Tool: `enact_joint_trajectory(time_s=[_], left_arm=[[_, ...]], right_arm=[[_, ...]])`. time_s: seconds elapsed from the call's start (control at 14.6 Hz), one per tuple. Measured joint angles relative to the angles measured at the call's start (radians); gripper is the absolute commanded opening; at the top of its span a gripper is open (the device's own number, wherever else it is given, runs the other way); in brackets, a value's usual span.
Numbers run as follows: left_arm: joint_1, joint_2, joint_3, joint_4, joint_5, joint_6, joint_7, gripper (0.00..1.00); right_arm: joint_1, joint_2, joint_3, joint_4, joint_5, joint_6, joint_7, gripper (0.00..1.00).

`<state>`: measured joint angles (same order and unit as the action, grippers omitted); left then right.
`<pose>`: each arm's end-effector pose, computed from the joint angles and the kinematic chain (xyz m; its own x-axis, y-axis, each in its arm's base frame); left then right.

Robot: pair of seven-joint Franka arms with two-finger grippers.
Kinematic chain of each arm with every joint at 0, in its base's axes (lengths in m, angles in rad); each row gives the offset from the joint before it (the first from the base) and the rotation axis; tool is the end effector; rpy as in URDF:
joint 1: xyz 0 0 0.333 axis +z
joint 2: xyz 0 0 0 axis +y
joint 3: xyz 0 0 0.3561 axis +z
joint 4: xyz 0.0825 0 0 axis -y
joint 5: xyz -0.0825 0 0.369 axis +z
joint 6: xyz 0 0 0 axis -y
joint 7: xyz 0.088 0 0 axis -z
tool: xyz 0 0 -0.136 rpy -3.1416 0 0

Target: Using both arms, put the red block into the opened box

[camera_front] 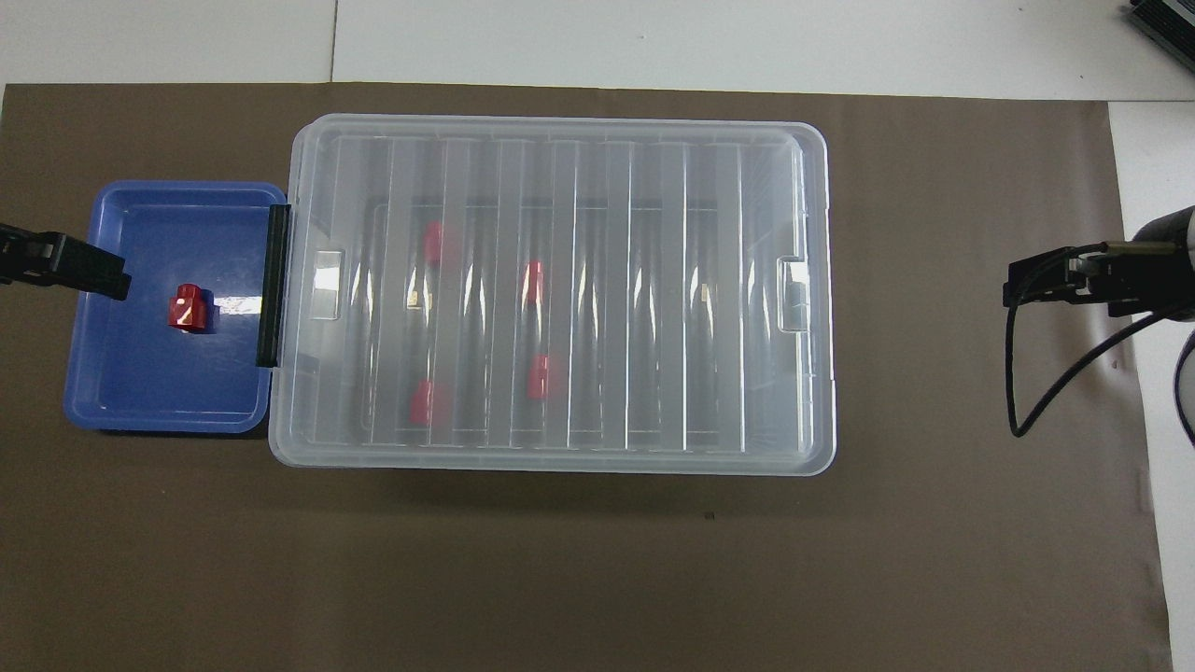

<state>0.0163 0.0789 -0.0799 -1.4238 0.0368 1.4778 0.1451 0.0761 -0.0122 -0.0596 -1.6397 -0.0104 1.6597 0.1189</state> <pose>0.5567 -0.0280 0.6510 0.9786 -0.2037 -0.0287 -0.2044 -0.9785 -0.0265 0.5435 0.0074 0.6184 0.9943 -0.1013 0.0331 -0.1016 -0.9948 0.0058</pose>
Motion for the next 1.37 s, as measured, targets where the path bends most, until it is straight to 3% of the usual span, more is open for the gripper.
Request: enact_joint_trajectory(time_s=[0.27, 0.55, 0.89, 1.37], left_arm=[[0.0, 0.0, 0.0, 0.0, 0.0, 0.0, 0.0, 1.0], [0.0, 0.0, 0.002, 0.0, 0.0, 0.001, 0.0, 1.0], [-0.002, -0.001, 0.0, 0.0, 0.0, 0.001, 0.0, 1.0], [-0.012, -0.002, -0.002, 0.0, 0.0, 0.001, -0.001, 1.0]], right_arm=[[0.094, 0.019, 0.004, -0.062, 0.002, 0.13, 0.018, 1.0], [0.158, 0.107, 0.007, -0.086, 0.003, 0.235, 0.048, 1.0], [0.18, 0.193, 0.007, -0.087, 0.033, 0.315, 0.048, 1.0], [0.18, 0.199, 0.007, -0.148, 0.034, 0.387, 0.048, 1.0]])
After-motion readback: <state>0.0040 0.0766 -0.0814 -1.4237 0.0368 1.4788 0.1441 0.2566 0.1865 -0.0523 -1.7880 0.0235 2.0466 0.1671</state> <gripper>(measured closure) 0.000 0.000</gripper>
